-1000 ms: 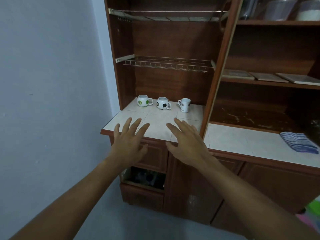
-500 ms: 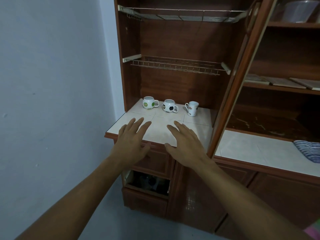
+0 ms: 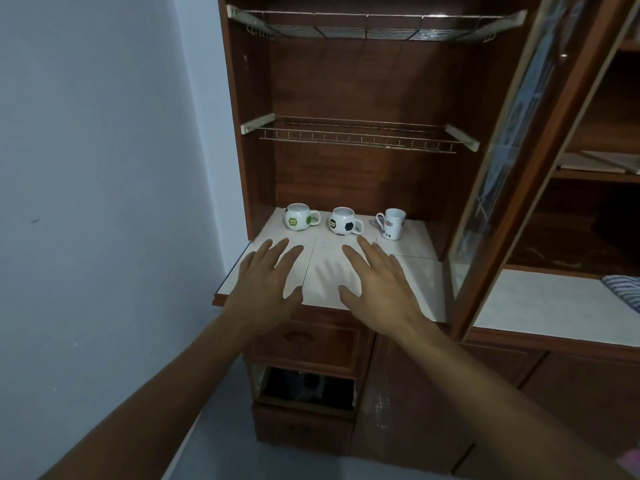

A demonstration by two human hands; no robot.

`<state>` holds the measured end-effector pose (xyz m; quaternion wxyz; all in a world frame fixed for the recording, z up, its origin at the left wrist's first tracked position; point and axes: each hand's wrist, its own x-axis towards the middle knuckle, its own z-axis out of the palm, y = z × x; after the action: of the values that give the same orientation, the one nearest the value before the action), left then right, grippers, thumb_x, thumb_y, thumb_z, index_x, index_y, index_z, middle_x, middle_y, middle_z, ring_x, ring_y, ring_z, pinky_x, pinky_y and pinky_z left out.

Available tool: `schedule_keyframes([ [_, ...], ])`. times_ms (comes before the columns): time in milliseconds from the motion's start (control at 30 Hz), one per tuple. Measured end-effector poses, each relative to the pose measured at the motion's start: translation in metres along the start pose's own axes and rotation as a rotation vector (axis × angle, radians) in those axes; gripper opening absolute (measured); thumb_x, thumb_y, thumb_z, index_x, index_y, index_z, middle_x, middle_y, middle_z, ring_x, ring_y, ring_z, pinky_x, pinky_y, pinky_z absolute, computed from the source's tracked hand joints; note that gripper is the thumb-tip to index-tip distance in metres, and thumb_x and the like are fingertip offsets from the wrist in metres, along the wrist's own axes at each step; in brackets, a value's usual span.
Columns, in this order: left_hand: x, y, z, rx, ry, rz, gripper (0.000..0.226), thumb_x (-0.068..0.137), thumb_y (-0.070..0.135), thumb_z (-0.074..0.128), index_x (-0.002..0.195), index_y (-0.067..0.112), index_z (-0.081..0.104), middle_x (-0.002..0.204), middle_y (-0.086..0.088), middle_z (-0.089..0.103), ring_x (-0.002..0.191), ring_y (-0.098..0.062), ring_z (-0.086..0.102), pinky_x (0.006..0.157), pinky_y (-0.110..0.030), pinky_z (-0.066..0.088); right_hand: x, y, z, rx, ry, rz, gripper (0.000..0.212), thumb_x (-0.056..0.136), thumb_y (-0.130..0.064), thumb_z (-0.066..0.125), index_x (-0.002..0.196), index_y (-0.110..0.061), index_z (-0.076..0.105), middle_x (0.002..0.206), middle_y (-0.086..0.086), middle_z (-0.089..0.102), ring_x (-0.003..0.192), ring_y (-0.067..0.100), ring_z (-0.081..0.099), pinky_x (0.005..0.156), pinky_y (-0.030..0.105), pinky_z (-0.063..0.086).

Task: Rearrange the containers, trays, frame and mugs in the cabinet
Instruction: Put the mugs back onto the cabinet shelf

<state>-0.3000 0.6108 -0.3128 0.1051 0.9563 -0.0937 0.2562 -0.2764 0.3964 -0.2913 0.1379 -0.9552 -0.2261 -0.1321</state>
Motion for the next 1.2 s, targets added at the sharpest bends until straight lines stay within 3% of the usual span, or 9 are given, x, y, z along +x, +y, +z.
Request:
schedule_keyframes([
  [100, 0.017, -0.011, 0.01, -0.015, 0.007, 0.0, 0.069, 0.084, 0.043, 0.052, 0.147, 0.019, 0.037, 0.154, -0.012, 0.033, 0.144, -0.035, 0.024, 0.114, -0.053, 0.019, 0.017, 0.005, 0.008, -0.005, -0.015, 0.015, 0.072, 0.095, -0.045, 0.052, 0.155, -0.027, 0.017, 0.164, 0.004, 0.006, 0.151, 0.025, 0.005, 0.121, 0.043, 0.008],
  [333, 0.052, -0.03, 0.043, -0.042, -0.017, -0.007, 0.068, 0.086, 0.035, 0.065, 0.147, 0.019, 0.037, 0.154, -0.01, 0.033, 0.145, -0.034, 0.023, 0.114, -0.052, 0.018, 0.058, 0.02, 0.03, 0.007, -0.05, 0.013, 0.071, 0.095, -0.045, 0.052, 0.155, -0.027, 0.018, 0.164, 0.004, 0.008, 0.151, 0.025, 0.009, 0.121, 0.042, 0.01],
  [533, 0.076, -0.054, 0.07, -0.059, -0.021, -0.011, 0.066, 0.081, 0.038, 0.061, 0.141, 0.015, 0.046, 0.146, -0.015, 0.044, 0.138, -0.04, 0.036, 0.109, -0.057, 0.027, 0.094, 0.028, 0.052, 0.019, -0.081, 0.038, 0.071, 0.094, -0.046, 0.052, 0.155, -0.027, 0.019, 0.164, 0.003, 0.01, 0.15, 0.024, 0.011, 0.12, 0.041, 0.011],
  [833, 0.134, -0.099, 0.113, -0.123, -0.069, 0.03, 0.07, 0.088, 0.039, 0.063, 0.149, 0.02, 0.034, 0.157, -0.008, 0.029, 0.146, -0.031, 0.02, 0.116, -0.053, 0.014, 0.153, 0.028, 0.087, 0.021, -0.084, 0.153, 0.071, 0.094, -0.047, 0.052, 0.155, -0.027, 0.019, 0.164, 0.002, 0.009, 0.15, 0.023, 0.01, 0.12, 0.04, 0.01],
  [1067, 0.178, -0.123, 0.149, -0.146, -0.062, 0.095, 0.07, 0.08, 0.036, 0.072, 0.141, 0.015, 0.046, 0.147, -0.013, 0.044, 0.137, -0.037, 0.039, 0.107, -0.057, 0.031, 0.198, 0.043, 0.109, 0.038, -0.066, 0.197, 0.072, 0.093, -0.047, 0.053, 0.154, -0.026, 0.022, 0.163, 0.003, 0.013, 0.15, 0.023, 0.015, 0.121, 0.043, 0.016],
  [1200, 0.198, -0.129, 0.168, -0.17, -0.048, 0.075, 0.07, 0.076, 0.038, 0.066, 0.138, 0.015, 0.045, 0.141, -0.016, 0.05, 0.132, -0.04, 0.045, 0.101, -0.062, 0.039, 0.223, 0.058, 0.121, 0.047, -0.046, 0.181, 0.072, 0.092, -0.045, 0.056, 0.153, -0.024, 0.026, 0.162, 0.005, 0.019, 0.149, 0.024, 0.018, 0.119, 0.043, 0.021],
])
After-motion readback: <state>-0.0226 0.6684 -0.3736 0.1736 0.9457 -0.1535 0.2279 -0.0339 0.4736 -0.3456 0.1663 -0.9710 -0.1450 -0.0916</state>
